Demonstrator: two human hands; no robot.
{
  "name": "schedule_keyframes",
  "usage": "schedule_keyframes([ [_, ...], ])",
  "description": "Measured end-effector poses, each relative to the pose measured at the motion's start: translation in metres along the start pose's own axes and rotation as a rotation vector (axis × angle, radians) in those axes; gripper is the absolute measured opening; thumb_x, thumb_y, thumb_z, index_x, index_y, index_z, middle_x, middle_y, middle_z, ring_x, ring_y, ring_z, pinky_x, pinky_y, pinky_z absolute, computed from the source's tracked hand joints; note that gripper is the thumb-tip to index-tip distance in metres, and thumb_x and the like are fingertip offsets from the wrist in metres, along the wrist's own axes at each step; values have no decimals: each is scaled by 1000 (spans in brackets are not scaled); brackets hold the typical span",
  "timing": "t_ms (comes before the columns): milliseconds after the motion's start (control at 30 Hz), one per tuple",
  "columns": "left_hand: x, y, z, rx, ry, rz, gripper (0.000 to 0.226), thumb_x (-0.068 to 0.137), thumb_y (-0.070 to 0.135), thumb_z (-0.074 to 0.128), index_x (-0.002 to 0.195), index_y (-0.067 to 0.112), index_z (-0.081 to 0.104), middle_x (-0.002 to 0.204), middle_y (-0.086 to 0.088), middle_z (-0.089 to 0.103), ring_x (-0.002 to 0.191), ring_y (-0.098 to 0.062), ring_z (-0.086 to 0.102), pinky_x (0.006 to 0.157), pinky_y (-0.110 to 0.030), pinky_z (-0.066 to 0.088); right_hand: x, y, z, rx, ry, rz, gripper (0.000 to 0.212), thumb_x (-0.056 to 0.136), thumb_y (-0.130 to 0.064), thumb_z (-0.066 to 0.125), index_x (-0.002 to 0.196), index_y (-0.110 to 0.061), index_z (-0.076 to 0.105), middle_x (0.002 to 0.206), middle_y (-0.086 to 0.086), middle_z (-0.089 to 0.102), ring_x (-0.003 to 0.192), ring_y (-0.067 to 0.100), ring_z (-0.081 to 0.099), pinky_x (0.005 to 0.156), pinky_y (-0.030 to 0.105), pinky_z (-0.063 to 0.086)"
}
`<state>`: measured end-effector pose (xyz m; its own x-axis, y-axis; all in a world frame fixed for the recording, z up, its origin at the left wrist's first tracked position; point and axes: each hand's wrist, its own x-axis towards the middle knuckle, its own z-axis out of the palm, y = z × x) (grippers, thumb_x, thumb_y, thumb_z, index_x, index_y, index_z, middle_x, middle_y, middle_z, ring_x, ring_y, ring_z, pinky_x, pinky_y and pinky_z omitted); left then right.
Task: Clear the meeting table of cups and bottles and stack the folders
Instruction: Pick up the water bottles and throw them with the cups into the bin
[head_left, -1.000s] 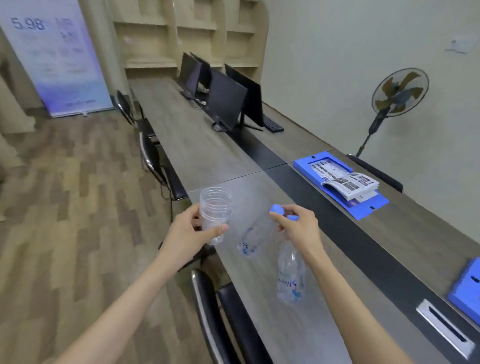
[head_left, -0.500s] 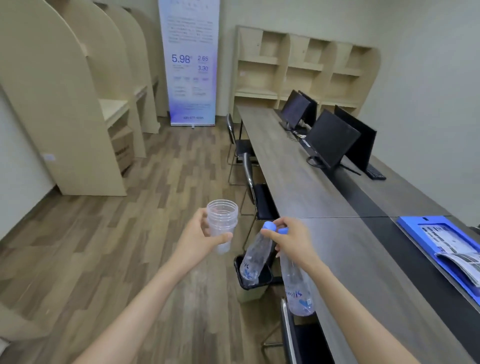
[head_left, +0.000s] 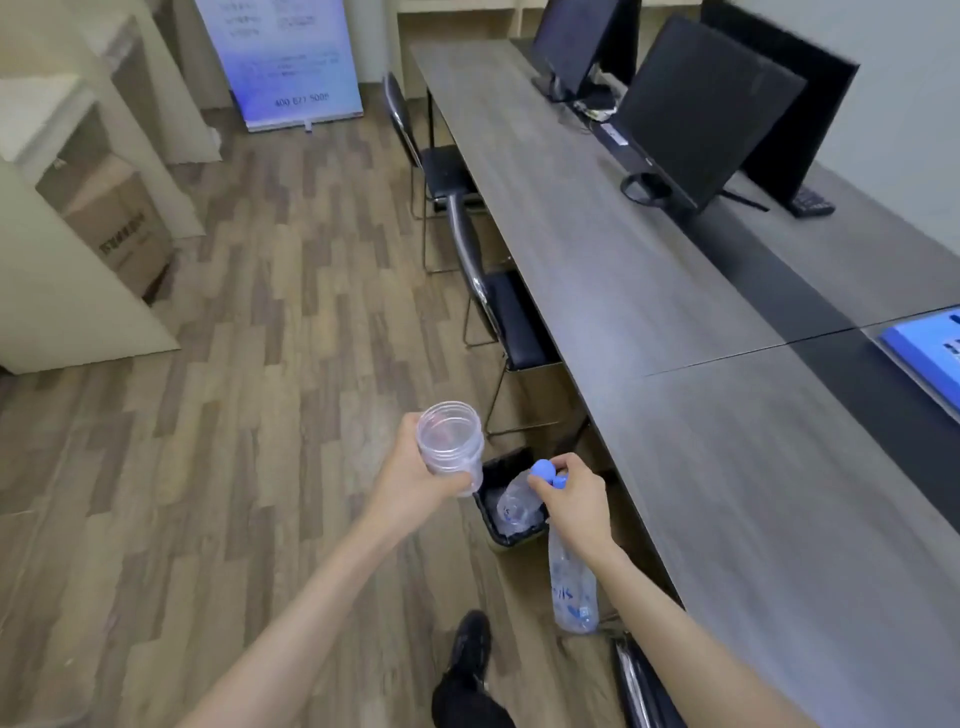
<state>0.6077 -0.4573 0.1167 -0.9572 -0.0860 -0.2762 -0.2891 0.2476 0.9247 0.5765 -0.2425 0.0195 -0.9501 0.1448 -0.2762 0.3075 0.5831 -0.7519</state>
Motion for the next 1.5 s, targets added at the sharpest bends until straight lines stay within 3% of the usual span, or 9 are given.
schedule_keyframes([
  [267, 178, -88, 53, 78, -129, -102, 84, 73, -5, 74, 139, 31, 38, 114, 19, 57, 89, -2, 61, 73, -12, 48, 139, 83, 81, -93, 49, 244, 26, 88, -32, 68, 106, -16, 60, 94, 5, 71, 84, 24, 68, 73, 42, 59],
  [433, 263, -181, 97, 112, -203, -177, 60, 68, -3, 73, 114, 31, 55, 103, 16, 65, 83, 1, 63, 65, -10, 47, 218, 157, 155, 41, 112, 468, 24, 90, -31, 64, 105, -13, 59, 97, 11, 69, 100, 30, 63, 70, 36, 48],
  [567, 300, -234, 122, 132, -182, -265, 60, 70, -5, 75, 104, 38, 51, 98, 17, 65, 81, 5, 63, 64, -8, 46, 264, 190, 188, 180, 141, 611, 70, 84, -35, 74, 144, -20, 43, 120, 10, 62, 120, 29, 52, 98, 38, 46],
  [667, 319, -258, 134, 172, -192, -277, 61, 69, -4, 75, 98, 40, 46, 96, 17, 63, 76, 15, 61, 65, -5, 45, 286, 216, 199, 227, 224, 682, 54, 87, -16, 65, 138, -15, 49, 116, 6, 61, 120, 31, 55, 102, 38, 44],
  [800, 338, -280, 142, 224, -233, -275, 61, 66, 4, 80, 99, 42, 46, 104, 11, 66, 81, 11, 62, 67, -5, 45, 299, 235, 209, 214, 276, 682, 25, 90, -25, 67, 112, -13, 65, 110, 7, 70, 113, 36, 60, 95, 40, 48],
  [1033, 355, -305, 162, 269, -281, -291, 63, 67, 5, 79, 104, 42, 45, 108, 12, 65, 93, 1, 63, 65, -3, 43, 293, 252, 214, 63, 106, 660, 57, 96, -46, 57, 141, -11, 52, 134, 16, 61, 125, 34, 56, 104, 41, 45],
  [1200, 357, -324, 185, 304, -307, -373, 74, 63, 13, 84, 126, 24, 46, 120, -1, 64, 112, -23, 63, 90, -31, 50, 283, 256, 192, 83, 150, 638, 39, 103, -40, 46, 116, -9, 66, 120, 14, 65, 115, 32, 57, 92, 34, 41],
  [1367, 362, -326, 202, 395, -349, -486, 112, 65, 17, 91, 155, 18, 23, 146, -10, 49, 134, -30, 51, 106, -37, 43, 276, 251, 181, 101, 158, 593, 38, 104, -39, 43, 114, -11, 67, 117, 9, 65, 116, 24, 55, 91, 28, 36],
  [1500, 362, -320, 205, 390, -285, -495, 80, 70, 14, 82, 141, 11, 46, 130, -12, 60, 122, -30, 59, 102, -35, 48, 273, 244, 177, 118, 148, 565, 38, 104, -40, 43, 110, -11, 68, 108, 11, 70, 107, 28, 60, 81, 29, 36],
])
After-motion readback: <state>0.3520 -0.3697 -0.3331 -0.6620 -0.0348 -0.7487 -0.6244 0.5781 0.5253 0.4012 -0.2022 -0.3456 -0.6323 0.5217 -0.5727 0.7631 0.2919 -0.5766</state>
